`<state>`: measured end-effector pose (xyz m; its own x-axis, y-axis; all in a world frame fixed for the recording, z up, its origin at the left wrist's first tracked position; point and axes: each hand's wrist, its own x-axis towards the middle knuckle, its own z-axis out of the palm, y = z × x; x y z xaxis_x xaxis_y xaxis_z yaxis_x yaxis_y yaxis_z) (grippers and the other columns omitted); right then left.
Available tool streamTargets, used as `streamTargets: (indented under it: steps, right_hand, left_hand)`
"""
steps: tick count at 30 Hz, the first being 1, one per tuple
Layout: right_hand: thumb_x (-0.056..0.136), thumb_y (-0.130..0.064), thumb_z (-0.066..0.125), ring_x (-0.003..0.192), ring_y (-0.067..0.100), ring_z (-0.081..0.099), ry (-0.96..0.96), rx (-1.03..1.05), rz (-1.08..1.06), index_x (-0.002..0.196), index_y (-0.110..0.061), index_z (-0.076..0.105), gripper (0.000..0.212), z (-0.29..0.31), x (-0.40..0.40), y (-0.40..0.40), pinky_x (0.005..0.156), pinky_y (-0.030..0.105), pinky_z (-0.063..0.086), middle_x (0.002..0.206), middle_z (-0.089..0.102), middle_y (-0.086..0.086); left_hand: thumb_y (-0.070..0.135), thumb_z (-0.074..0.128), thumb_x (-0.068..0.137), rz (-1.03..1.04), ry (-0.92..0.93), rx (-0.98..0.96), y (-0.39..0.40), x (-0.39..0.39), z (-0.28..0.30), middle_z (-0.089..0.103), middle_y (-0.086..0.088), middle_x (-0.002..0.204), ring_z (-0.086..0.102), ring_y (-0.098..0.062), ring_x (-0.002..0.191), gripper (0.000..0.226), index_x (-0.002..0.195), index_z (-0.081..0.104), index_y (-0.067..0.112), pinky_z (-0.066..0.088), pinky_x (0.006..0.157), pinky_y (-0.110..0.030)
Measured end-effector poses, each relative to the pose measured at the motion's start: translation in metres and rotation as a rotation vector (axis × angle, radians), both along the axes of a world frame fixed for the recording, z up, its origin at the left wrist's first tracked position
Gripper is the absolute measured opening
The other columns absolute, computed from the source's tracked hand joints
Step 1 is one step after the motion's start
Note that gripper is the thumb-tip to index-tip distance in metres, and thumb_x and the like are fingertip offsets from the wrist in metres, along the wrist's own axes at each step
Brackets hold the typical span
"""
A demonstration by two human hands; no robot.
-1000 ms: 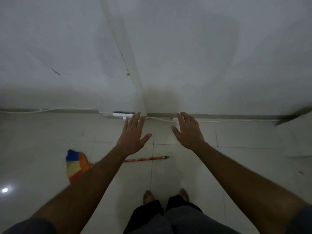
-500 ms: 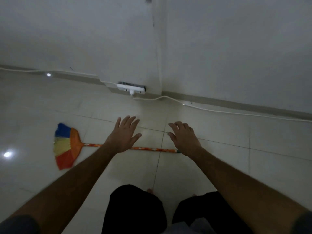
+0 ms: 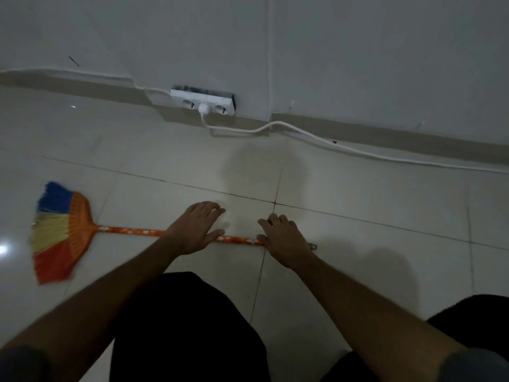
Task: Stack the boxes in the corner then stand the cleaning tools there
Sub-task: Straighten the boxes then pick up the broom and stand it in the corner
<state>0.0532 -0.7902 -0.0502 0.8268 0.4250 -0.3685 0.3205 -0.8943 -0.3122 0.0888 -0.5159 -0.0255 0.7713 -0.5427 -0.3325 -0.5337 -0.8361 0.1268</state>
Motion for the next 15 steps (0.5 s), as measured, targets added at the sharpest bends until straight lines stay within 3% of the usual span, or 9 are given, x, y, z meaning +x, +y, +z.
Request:
streamTargets:
  steps: [3, 7, 11, 15]
  right_hand:
    - [0.107, -0.04, 0.039, 0.123, 0.035, 0.044, -0.009, -0.011, 0.005, 0.147, -0.013, 0.04, 0.048, -0.038, 0.005, 0.005, 0.098, 0.046, 0.04, 0.141, 0.045, 0.015]
    - [0.104, -0.049, 0.04, 0.121, 0.034, 0.044, -0.018, -0.025, 0.039, 0.145, -0.013, 0.042, 0.054, -0.078, 0.008, 0.013, 0.098, 0.046, 0.04, 0.139, 0.045, 0.014]
    - [0.101, -0.054, 0.043, 0.118, 0.033, 0.046, -0.023, -0.009, 0.068, 0.14, -0.013, 0.047, 0.056, -0.106, 0.005, 0.013, 0.095, 0.046, 0.041, 0.135, 0.048, 0.013]
    - [0.103, -0.046, 0.043, 0.12, 0.03, 0.046, 0.014, -0.011, 0.125, 0.137, -0.015, 0.048, 0.046, -0.127, 0.005, 0.009, 0.099, 0.043, 0.04, 0.136, 0.048, 0.011]
  left_hand:
    - [0.061, 0.032, 0.1, -0.013, 0.009, 0.012, 0.002, -0.001, -0.038, 0.049, -0.008, 0.144, 0.044, -0.027, 0.134, 0.065, 0.145, 0.045, 0.016, 0.037, 0.111, -0.043]
    - [0.068, 0.019, 0.097, -0.021, 0.042, 0.025, 0.004, -0.009, -0.084, 0.048, -0.01, 0.144, 0.046, -0.028, 0.131, 0.077, 0.147, 0.042, 0.015, 0.041, 0.106, -0.043]
    - [0.064, 0.038, 0.097, -0.062, 0.028, 0.002, 0.003, -0.015, -0.125, 0.051, -0.008, 0.137, 0.051, -0.026, 0.121, 0.067, 0.144, 0.045, 0.017, 0.047, 0.098, -0.042]
    - [0.058, 0.036, 0.098, -0.076, 0.025, 0.055, -0.001, -0.015, -0.155, 0.052, -0.004, 0.129, 0.051, -0.024, 0.113, 0.052, 0.131, 0.051, 0.021, 0.047, 0.092, -0.04]
